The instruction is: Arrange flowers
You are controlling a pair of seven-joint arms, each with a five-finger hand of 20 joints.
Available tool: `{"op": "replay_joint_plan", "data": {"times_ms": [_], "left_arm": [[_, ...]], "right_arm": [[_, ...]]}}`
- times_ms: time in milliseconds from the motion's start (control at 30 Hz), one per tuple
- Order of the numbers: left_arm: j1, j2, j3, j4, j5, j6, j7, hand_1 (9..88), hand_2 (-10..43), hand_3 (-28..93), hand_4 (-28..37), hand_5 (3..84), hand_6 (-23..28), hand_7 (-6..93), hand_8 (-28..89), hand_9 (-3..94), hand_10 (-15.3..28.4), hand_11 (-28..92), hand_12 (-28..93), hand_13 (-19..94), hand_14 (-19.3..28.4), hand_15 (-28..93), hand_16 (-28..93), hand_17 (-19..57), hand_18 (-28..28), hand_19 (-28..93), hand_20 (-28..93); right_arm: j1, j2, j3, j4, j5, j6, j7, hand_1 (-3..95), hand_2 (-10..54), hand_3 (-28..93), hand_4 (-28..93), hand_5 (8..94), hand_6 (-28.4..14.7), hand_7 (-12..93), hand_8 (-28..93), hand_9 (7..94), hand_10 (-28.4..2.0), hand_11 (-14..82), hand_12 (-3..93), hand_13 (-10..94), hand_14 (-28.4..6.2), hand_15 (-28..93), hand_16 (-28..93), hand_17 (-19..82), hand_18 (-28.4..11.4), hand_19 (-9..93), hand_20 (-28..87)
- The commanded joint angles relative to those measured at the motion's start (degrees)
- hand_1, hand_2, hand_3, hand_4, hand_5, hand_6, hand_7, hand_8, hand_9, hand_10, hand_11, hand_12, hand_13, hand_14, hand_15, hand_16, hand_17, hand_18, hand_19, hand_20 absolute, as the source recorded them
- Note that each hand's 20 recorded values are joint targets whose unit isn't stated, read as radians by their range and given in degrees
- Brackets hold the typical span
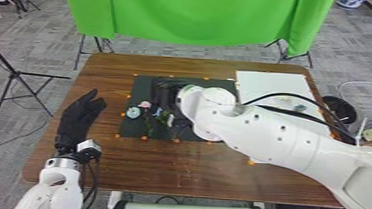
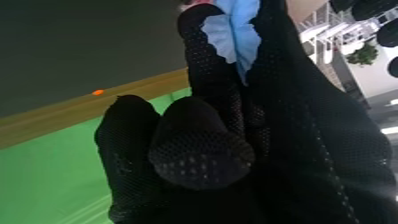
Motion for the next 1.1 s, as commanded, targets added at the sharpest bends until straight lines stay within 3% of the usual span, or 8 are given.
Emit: {"op": "replay_joint_plan", "data": {"times_ms": [33, 667, 1100], "left_arm": [[-0.3, 0.13, 0.28, 0.14, -0.03, 0.02, -0.14, 19.5, -9.5, 72, -28.3, 44.4, 1.7, 12.9, -7, 44.2, 12.8, 17, 12, 35, 16.4, 14, 2, 6.6, 11.4, 2, 17], [-1.6, 0.20, 0.95, 0.60, 0.08, -0.73, -0.74, 19.7, -9.5, 72, -28.3, 44.3, 1.7, 12.8, -7, 44.1, 12.8, 17, 12, 35, 16.6, 14, 2, 6.6, 11.4, 3, 17], [-1.7, 0.08, 1.10, 0.83, -0.12, -1.12, -1.00, 19.6, -9.5, 72, -28.3, 44.2, 1.7, 12.8, -7, 44.0, 12.8, 17, 12, 35, 16.6, 13, 2, 6.5, 11.4, 3, 17]], "right_arm": [[1.7, -2.8, -1.2, 3.5, -5.3, -2.3, -1.2, 58.0, -9.5, 65, -19, 78.8, 1.5, 28, 5, 90.2, -11.4, 5.0, 34.7, 94, -0.2, 64, 28, 68, -13.1, 93, 61], [-1.3, -6.5, 0.0, 11.6, -9.2, -1.6, -1.2, 57.5, -9.5, 65, -20, 77.9, 2.2, 29, 4, 89.0, -10.9, 4.6, 33.6, 94, -0.1, 64, 28, 68, -13.2, 93, 62], [-1.6, -6.1, 1.2, 13.7, -8.1, -0.6, 0.0, 57.1, -9.5, 66, -20, 77.3, 2.4, 30, 3, 88.4, -10.4, 4.4, 33.3, 94, -0.3, 63, 28, 67, -13.3, 93, 62]]}}
